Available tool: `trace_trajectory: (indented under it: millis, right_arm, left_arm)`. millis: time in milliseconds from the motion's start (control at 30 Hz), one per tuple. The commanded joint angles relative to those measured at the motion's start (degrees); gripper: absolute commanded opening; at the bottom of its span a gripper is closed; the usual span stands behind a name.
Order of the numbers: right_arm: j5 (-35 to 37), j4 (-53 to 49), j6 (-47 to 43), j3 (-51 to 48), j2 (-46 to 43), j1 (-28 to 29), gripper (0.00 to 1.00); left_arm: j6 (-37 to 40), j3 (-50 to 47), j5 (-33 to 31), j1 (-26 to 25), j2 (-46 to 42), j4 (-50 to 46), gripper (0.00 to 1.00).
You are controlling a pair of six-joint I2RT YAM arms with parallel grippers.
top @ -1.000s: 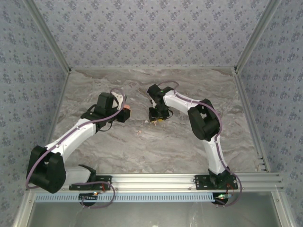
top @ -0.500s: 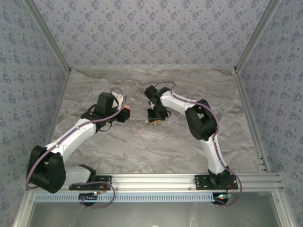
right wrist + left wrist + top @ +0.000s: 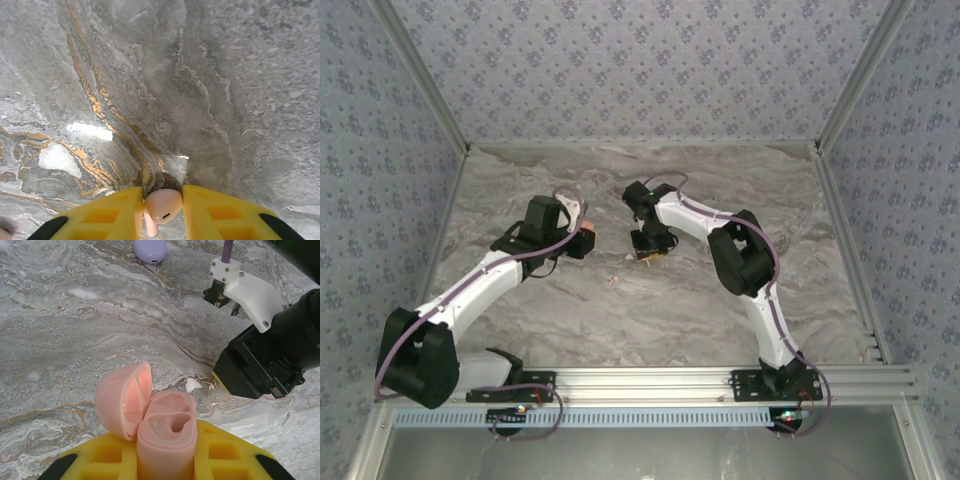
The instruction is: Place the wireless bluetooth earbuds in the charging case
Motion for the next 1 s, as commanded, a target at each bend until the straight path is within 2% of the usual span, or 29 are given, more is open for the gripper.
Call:
trace_trajectory:
  millis: [0,267,567,733,967]
  right_arm:
    - [-0.9,1.7,1.1,-1.9,2.3,0.1,0.25]
    - [-3.7,12.0,2.5,-10.8,-6.4,-2.1,0.22]
    - [-9.7,26.1,2.8,-22.8,-20.8,-6.4,0.21]
    - [-11.9,33.2,3.1,-28.4,-29.9,-8.6,0.21]
    - [-13.2,37.7,1.6,-30.8,-39.7,-9.2,0.2]
  left_arm:
    - [1.1,1.1,0.1,0.2,-0.7,0.2,0.1]
    - [1.1,-1.9,3.3,-0.2,-0.8,6.9,0.11]
    - [5.5,-13.1,7.9,-3.4,-3.3,30.8,0.13]
    - [7.7,-15.5,9.3,-4.4,-3.5,37.8,0.13]
    - [8.3,-18.7,9.5,-5.9,-3.5,48.5,0.14]
